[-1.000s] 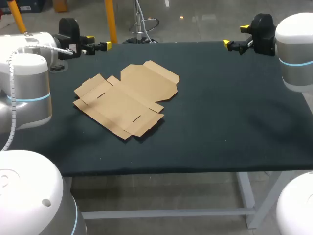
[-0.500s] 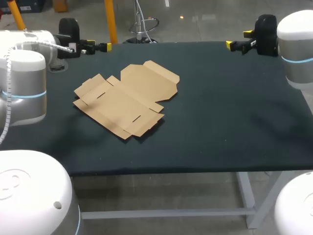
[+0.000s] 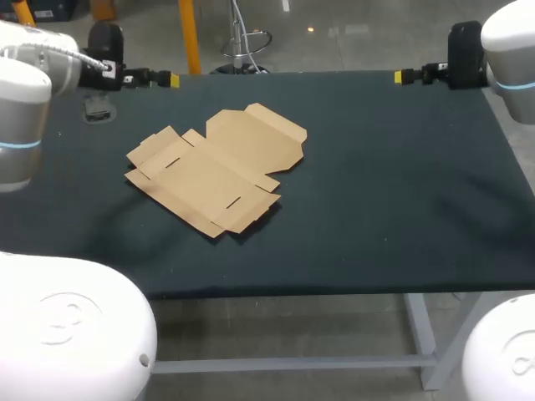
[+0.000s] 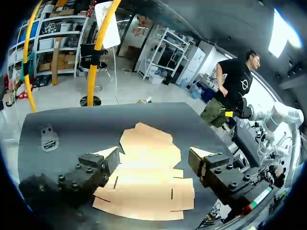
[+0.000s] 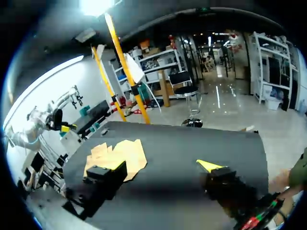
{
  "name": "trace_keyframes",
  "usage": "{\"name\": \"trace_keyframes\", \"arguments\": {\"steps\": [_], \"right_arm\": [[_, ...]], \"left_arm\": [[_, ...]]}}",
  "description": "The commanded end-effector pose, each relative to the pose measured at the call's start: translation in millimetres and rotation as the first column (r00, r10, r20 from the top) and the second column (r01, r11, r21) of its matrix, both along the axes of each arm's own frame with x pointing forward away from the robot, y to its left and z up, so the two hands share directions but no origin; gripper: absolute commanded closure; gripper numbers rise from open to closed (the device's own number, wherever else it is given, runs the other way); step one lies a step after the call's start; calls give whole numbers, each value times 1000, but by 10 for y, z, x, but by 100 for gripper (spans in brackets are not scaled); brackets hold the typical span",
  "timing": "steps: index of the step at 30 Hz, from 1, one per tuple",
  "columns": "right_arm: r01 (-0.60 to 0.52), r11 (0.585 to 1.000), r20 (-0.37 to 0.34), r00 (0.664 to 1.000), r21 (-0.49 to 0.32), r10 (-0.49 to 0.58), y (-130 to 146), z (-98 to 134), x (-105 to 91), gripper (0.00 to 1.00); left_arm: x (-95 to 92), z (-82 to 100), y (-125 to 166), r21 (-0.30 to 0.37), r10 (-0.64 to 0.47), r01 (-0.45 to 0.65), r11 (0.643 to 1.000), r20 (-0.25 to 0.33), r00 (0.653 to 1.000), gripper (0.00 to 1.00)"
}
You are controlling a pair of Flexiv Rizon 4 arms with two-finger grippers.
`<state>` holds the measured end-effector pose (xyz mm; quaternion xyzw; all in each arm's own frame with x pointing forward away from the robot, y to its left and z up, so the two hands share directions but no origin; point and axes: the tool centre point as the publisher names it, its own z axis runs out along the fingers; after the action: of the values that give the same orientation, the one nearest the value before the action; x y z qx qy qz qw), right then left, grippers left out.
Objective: Assemble the packaging by folding the flat box into shape, placing the metal phone stand inside, and closing the box properly
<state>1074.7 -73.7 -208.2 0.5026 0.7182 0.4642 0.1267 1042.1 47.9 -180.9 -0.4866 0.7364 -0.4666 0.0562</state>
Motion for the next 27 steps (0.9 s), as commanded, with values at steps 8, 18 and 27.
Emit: {"name": "trace_keyframes", "arguments": {"steps": [8,18,27], "right_arm": [[-80,997,-257,964,-6,75,5,-50,-237,0],[-97,995,-261,961,-5,93,15,-81,-246,0],[-97,995,-261,961,-5,93,15,-81,-246,0]], "left_arm": [[-116,-12,155,69,-104,129,989,-289,952,0],[-119,-7,188,97,-102,140,985,-320,942,0],[-59,4,173,95,-124,163,982,-327,937,0]]}}
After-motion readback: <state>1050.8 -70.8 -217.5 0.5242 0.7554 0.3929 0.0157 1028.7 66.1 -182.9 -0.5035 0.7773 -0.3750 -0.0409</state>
